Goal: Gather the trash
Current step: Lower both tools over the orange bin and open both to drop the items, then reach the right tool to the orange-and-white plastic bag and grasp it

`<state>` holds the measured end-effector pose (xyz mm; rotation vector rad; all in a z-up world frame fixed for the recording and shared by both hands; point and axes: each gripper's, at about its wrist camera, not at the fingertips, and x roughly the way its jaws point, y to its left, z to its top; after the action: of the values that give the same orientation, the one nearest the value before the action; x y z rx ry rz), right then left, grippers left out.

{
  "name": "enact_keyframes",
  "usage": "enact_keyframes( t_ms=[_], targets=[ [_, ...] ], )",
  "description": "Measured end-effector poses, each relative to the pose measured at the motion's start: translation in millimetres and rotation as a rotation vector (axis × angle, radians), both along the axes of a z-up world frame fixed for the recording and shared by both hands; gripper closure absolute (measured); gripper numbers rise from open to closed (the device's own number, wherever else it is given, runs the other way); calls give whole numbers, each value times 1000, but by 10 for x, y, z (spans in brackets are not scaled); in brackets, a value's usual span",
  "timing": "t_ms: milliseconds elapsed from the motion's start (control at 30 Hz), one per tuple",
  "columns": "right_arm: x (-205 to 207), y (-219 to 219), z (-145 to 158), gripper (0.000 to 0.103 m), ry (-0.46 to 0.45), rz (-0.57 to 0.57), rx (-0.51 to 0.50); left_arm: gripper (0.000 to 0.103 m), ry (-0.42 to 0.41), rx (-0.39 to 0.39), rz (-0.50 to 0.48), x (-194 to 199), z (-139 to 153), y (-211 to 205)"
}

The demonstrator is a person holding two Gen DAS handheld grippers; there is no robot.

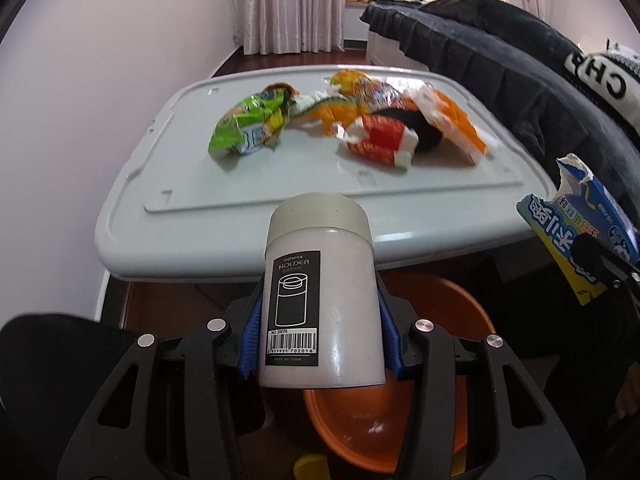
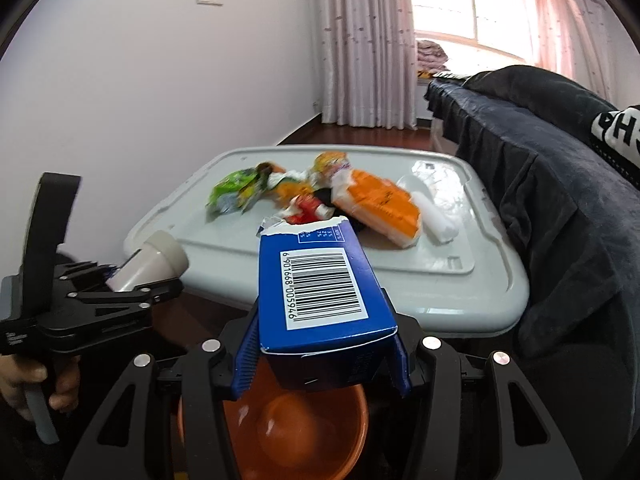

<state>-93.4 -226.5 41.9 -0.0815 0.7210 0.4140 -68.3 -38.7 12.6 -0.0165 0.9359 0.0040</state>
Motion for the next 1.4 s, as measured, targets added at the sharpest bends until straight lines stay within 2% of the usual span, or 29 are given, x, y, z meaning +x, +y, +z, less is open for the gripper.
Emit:
enact_keyframes(
  t_ms=[133, 400, 700, 733, 800, 833, 867, 1400],
  targets=[
    [-160, 59, -101, 51, 25, 37, -38, 57, 41, -6, -23, -153, -147, -56],
    [-59, 153, -484, 51, 184, 51, -81, 57, 220, -30, -63, -83, -601, -137],
    [21, 245, -693, 49, 295, 89, -104, 56, 291, -19, -69, -56, -724, -179],
    [25, 243, -707, 38, 301, 83, -112, 56, 296, -5, -62, -63, -735, -186],
    [14, 218, -683, 32, 291, 75, -105, 49, 303, 5, -50, -29, -753, -170],
    [10, 206, -667, 32, 286, 73, -99, 42, 298, -1, -44, -28, -748, -154],
    [6, 191, -652, 32, 280, 68, -94, 39, 292, -4, -39, -32, -734, -142],
    [88, 84, -579, 32, 260, 18, -39, 38, 262, -65, -20, 6, -669, -66]
  ],
)
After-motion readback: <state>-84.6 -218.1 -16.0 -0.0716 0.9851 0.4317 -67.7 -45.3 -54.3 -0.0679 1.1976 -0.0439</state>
